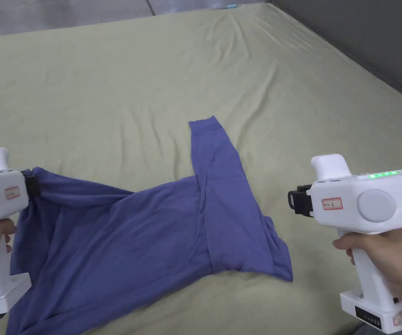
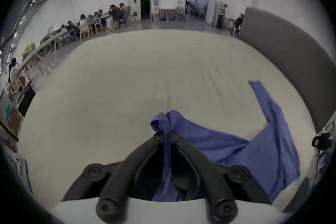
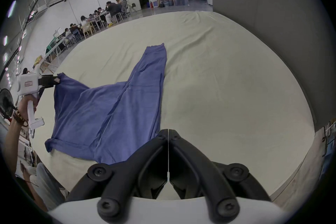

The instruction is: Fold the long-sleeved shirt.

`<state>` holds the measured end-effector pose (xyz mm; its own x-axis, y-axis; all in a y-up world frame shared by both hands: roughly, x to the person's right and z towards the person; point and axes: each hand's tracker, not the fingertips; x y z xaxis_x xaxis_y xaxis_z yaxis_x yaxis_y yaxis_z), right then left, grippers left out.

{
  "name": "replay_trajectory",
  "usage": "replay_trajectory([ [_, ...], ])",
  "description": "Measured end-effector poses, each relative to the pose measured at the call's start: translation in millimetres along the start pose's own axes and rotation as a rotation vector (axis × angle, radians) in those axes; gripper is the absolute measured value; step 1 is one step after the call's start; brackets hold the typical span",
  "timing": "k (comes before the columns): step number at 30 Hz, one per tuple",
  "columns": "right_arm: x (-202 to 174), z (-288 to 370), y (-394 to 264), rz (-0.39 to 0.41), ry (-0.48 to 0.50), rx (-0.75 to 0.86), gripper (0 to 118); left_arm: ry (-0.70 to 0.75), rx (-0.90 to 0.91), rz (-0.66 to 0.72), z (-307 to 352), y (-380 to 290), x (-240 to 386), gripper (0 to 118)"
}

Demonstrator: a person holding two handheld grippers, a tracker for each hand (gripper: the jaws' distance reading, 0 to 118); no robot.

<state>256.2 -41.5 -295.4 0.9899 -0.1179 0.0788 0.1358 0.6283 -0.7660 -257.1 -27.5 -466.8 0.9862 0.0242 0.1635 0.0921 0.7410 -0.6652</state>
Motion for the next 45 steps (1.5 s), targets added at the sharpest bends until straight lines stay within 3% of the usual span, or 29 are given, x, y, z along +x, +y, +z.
replay_trajectory([
  [1,0,-4,5,0.0,-0.001,0.006,68,-0.003,0.026,0.003,11,2,-2,4],
  [2,1,-11,11,-0.001,0.004,0.004,90,-0.008,0.044,0.006,21,2,-3,4],
  [3,-2,-18,18,0.007,0.01,-0.014,95,-0.015,0.053,0.008,30,3,-4,4],
  [10,-32,-74,76,0.104,-0.012,-0.042,95,-0.03,0.105,0.015,54,3,-6,4],
  [13,-69,-93,107,0.232,0.081,-0.057,95,-0.048,0.105,0.038,55,-1,-7,4],
  [18,-136,-145,138,0.366,0.215,-0.172,95,-0.045,0.083,0.068,44,-3,-12,4],
  [23,-181,-201,123,0.548,0.177,-0.35,93,-0.045,0.074,0.096,36,-1,-17,4],
  [26,-198,-226,99,0.711,0.09,-0.474,82,-0.048,0.069,0.095,36,-1,-17,4],
  [27,-198,-224,96,0.659,0.119,-0.421,75,-0.055,0.066,0.09,36,-1,-17,4],
  [28,-197,-221,101,0.609,0.106,-0.425,62,-0.052,0.067,0.088,38,-2,-16,4],
  [29,-195,-216,105,0.567,0.158,-0.425,41,-0.052,0.07,0.081,39,-2,-15,4],
  [30,-194,-210,107,0.568,0.146,-0.383,5,-0.057,0.072,0.074,39,-2,-16,4],
  [32,-187,-192,111,0.58,0.119,-0.297,5,-0.054,0.074,0.07,41,-2,-15,4],
  [33,-184,-187,113,0.538,0.163,-0.324,5,-0.047,0.08,0.073,44,-2,-16,4],
  [36,-178,-161,125,0.513,0.186,-0.24,5,-0.049,0.126,0.095,57,7,-20,4],
  [40,-170,-110,156,0.427,0.212,-0.048,5,-0.028,0.2,0.088,86,34,-22,4],
  [45,-164,-28,213,0.389,0.243,0.182,5,-0.043,0.356,0.1,138,88,-27,4],
])
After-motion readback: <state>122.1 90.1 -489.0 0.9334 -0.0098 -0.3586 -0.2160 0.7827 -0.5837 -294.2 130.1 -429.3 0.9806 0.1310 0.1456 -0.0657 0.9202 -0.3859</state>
